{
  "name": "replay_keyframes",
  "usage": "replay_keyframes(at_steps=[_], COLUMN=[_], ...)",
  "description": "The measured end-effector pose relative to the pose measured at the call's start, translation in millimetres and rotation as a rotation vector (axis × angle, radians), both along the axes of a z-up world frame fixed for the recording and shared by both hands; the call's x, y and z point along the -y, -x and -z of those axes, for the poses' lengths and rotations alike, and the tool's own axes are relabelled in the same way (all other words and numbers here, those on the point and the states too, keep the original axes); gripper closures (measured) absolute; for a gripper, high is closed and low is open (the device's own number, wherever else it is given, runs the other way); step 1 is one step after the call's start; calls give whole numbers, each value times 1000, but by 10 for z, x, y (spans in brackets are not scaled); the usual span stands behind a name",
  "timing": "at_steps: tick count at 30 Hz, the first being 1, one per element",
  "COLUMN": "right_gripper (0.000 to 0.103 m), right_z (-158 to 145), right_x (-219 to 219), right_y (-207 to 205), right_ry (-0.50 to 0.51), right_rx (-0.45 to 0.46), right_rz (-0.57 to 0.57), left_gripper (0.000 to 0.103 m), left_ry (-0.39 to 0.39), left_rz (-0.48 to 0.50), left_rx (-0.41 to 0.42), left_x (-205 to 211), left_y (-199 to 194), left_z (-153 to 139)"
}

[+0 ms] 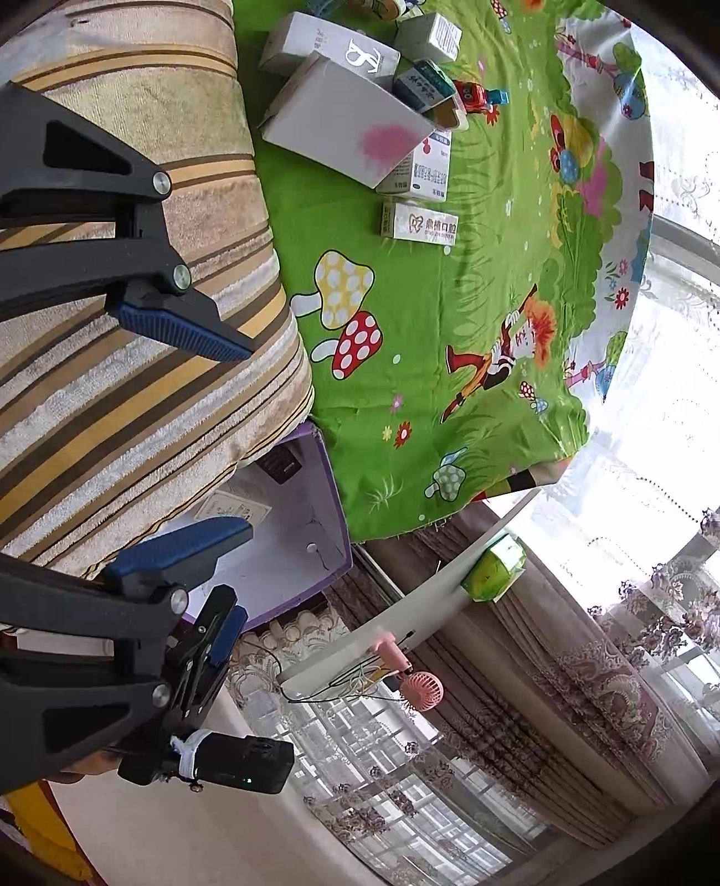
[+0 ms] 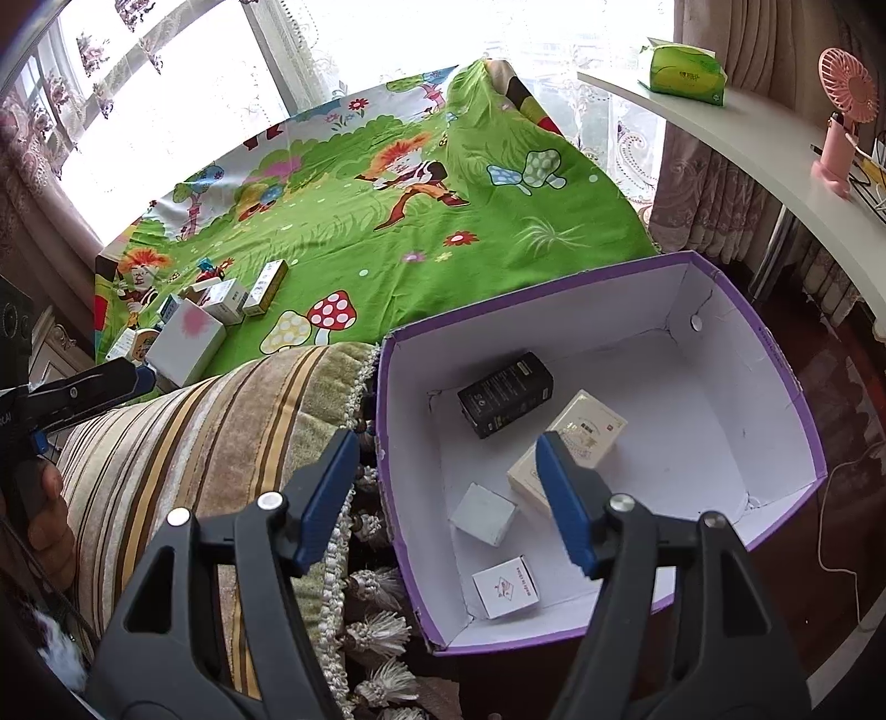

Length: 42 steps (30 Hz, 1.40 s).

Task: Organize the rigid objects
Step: 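Move both open tools back to the pile of boxes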

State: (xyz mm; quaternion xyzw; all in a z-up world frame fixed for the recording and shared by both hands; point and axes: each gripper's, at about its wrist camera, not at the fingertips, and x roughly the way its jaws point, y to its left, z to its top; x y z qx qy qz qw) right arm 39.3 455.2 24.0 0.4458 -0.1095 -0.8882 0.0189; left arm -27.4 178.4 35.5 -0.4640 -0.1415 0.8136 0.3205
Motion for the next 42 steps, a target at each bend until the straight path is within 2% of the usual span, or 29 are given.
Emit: replay_keyframes(at_steps=[11, 19, 27, 33, 39, 42], right_gripper=[28, 26, 24, 23, 20, 16], right_z=[18, 69, 134, 134, 149, 159], right_x=[287, 542, 790, 1036, 1319, 1455], right_y=[116, 224, 314, 416, 640, 767], right_ry=[-4, 3, 21, 29, 76, 78], right_rx=[24, 44, 76, 84, 103, 107], right_rz=[-62, -118, -170, -219, -251, -240], left_gripper=[44, 44, 43, 43, 43, 43], left_ry=[-5, 22, 47, 100, 210, 275], left_rz=[-214, -366, -467, -495, -516, -527], left_rx=[10, 42, 57, 50, 14, -2], left_x=[929, 1668, 2162, 2320, 2404, 2448], left_y=[142, 112, 80, 146, 265, 358], left_z=[42, 143, 191, 185, 136, 119])
